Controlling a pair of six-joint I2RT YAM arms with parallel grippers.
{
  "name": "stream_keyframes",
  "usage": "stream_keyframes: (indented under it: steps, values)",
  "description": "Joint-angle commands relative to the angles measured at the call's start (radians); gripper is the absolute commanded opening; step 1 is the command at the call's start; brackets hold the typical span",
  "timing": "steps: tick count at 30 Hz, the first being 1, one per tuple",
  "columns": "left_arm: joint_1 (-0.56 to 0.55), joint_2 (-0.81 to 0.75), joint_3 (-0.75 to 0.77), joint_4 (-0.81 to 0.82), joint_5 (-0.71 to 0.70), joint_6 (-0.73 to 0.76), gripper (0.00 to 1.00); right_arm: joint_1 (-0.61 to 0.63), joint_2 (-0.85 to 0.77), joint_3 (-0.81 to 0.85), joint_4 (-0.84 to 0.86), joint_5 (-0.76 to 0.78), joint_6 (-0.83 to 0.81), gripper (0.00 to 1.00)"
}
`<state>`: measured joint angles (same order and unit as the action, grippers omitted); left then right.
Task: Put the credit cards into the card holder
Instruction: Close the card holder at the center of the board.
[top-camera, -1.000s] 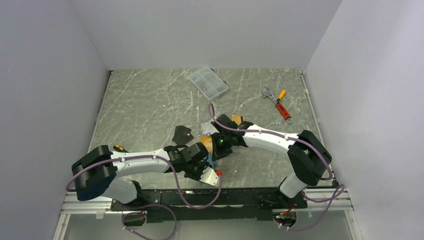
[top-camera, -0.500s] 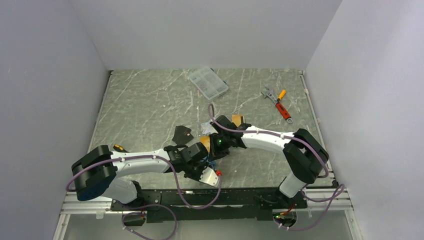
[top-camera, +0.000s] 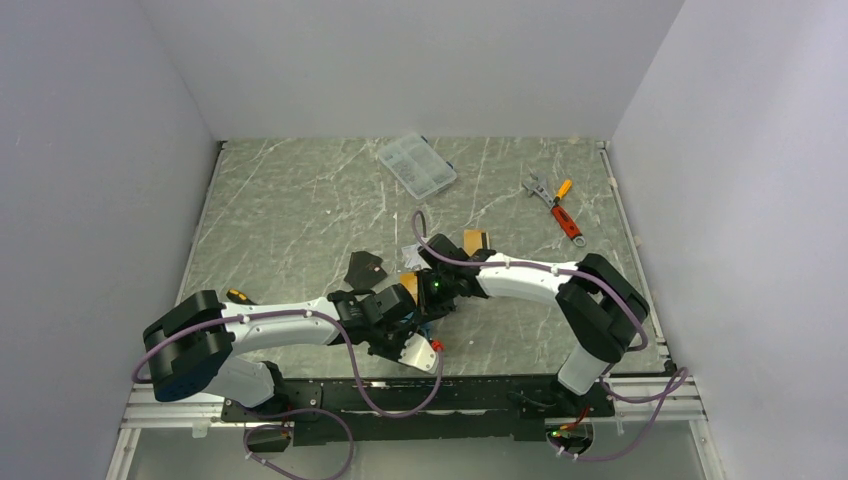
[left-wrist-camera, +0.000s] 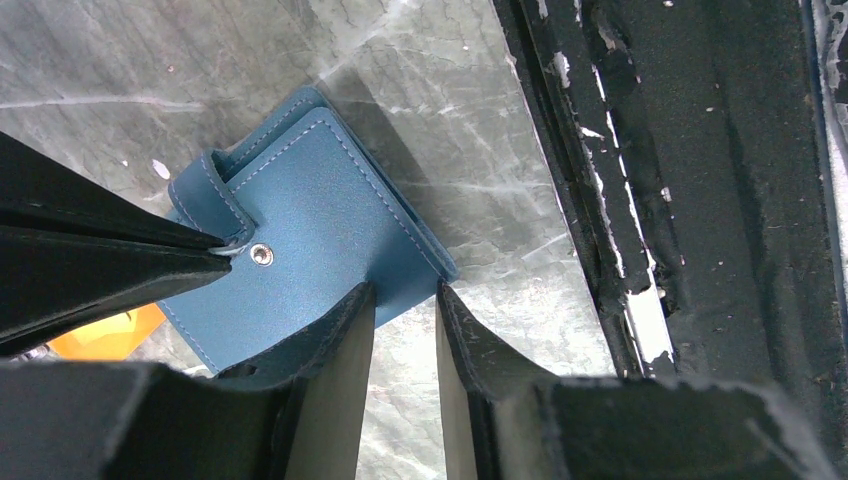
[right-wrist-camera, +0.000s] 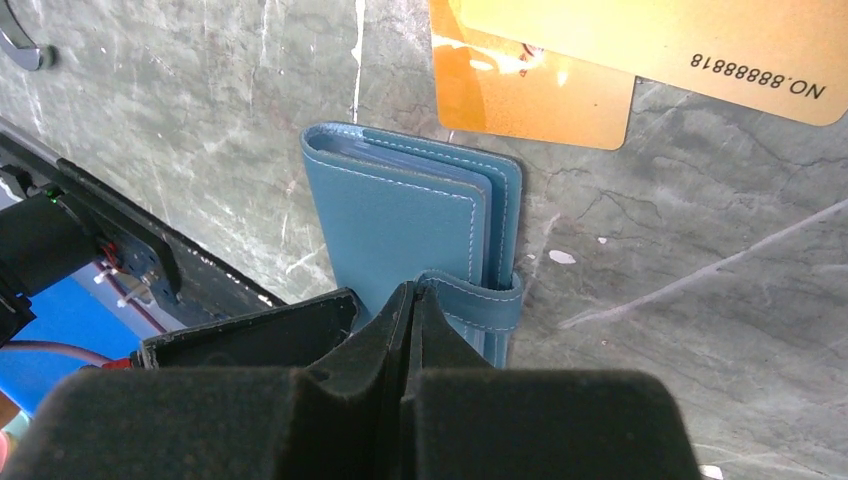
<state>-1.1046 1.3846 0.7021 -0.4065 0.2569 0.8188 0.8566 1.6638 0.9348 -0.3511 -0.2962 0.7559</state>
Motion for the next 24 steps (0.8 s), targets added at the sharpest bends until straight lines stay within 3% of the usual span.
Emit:
stream_keyframes:
  steps: [1, 24]
  values:
    - [0.003, -0.01, 0.01, -0.023, 0.039, 0.01, 0.34, 0.025, 0.033, 0.022, -0.004, 0.044, 0.005, 0.0]
    - [0.022, -0.04, 0.0, -0.033, 0.037, 0.02, 0.33, 0.155, 0.181, 0.16, -0.245, 0.22, -0.074, 0.0]
